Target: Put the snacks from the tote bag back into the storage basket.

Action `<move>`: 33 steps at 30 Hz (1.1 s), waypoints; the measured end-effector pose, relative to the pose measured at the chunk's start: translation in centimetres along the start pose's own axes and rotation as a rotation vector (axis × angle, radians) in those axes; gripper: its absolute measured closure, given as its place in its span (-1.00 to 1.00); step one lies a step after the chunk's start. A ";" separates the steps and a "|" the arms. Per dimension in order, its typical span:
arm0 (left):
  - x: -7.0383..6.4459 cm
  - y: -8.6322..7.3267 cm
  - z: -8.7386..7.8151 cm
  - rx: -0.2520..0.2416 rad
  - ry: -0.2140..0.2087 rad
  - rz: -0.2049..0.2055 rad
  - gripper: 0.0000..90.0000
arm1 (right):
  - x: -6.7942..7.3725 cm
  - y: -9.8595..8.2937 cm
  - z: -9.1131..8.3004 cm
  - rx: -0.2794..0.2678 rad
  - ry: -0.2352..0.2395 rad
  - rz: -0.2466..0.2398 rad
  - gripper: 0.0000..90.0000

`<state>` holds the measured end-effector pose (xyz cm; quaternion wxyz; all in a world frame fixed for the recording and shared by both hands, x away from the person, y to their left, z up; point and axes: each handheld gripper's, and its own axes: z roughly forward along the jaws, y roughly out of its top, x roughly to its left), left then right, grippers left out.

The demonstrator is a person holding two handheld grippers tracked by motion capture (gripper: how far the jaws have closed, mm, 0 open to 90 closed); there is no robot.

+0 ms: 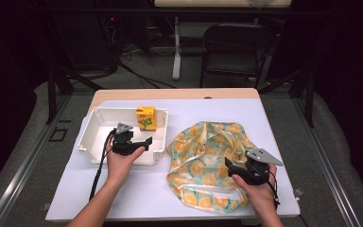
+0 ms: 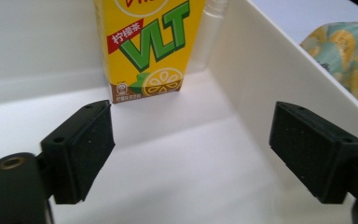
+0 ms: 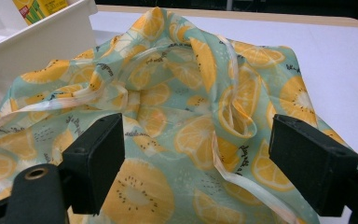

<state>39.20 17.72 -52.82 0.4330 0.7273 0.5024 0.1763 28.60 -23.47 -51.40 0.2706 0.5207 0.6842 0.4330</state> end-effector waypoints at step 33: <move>0.3 -3.7 -7.2 -0.093 -0.166 0.085 -1.00 | -0.5 -0.2 -0.2 0.001 0.003 0.008 -0.68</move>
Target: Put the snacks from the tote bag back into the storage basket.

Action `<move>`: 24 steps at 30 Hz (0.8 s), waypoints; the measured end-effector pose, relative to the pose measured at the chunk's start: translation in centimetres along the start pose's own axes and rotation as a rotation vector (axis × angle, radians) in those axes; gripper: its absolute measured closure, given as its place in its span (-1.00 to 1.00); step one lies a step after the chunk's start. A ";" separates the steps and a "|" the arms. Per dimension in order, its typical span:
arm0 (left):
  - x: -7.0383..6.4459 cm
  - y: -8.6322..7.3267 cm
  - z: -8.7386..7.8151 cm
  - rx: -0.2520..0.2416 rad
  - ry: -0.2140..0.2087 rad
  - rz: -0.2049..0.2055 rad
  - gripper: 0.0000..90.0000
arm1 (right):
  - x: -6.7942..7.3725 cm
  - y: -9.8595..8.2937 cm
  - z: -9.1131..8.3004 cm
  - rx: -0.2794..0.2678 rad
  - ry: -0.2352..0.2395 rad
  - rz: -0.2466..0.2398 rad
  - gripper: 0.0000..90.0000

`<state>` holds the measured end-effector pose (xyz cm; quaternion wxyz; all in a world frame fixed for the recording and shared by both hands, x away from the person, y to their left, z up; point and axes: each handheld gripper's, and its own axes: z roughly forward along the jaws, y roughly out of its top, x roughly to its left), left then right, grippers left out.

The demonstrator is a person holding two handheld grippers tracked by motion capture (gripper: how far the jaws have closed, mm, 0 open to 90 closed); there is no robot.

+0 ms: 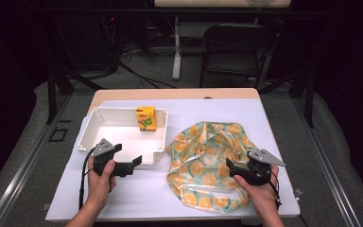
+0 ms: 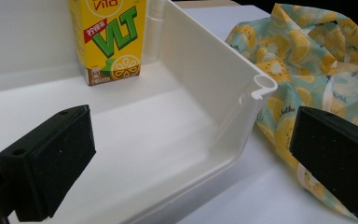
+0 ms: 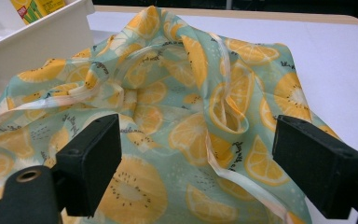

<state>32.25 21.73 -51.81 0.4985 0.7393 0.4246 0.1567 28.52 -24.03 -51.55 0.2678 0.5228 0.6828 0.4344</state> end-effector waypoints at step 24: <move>2.8 -2.8 -4.8 0.003 0.050 0.023 -1.00 | -2.7 -2.2 -1.7 0.029 -0.017 -0.014 -0.87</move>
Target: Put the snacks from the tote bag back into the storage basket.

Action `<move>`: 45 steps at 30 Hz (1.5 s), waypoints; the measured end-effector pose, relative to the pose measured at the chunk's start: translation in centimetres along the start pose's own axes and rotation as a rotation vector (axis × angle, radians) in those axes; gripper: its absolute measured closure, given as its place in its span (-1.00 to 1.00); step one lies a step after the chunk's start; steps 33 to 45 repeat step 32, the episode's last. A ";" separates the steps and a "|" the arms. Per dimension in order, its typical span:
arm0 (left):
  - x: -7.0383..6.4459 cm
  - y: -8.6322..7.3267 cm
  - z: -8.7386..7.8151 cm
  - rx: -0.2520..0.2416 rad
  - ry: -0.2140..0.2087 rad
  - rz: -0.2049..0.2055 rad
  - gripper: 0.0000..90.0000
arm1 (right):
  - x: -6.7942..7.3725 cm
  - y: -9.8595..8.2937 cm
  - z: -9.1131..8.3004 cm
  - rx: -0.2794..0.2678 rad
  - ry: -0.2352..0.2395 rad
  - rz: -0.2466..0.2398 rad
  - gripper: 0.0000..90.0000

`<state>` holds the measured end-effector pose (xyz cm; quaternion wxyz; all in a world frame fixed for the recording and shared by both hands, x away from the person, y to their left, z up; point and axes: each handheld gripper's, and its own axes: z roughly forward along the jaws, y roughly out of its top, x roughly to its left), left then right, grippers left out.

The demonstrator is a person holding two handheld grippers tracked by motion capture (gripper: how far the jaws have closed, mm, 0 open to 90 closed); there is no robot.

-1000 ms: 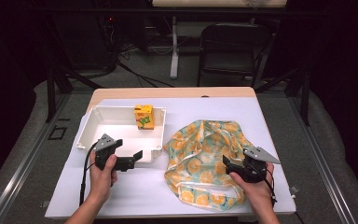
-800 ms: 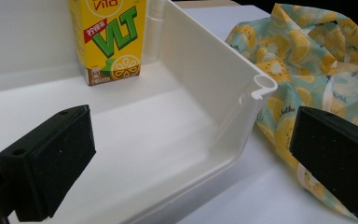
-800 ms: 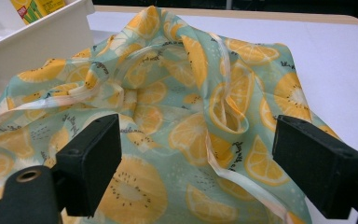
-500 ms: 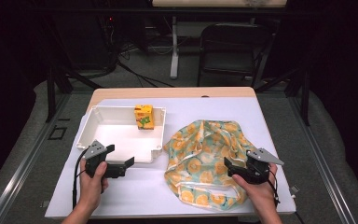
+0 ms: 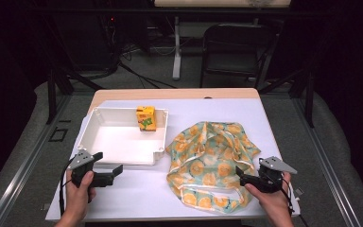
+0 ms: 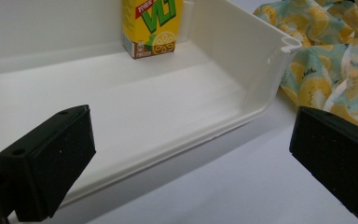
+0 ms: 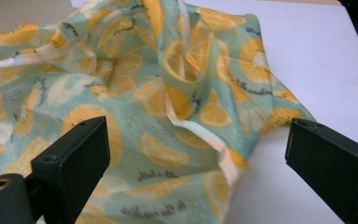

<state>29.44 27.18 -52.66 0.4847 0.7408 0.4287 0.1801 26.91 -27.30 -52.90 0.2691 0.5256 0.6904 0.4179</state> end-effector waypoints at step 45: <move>2.0 -2.7 -2.6 0.001 0.020 -0.037 -1.00 | -2.9 -2.0 -1.2 0.006 -0.065 0.018 -0.83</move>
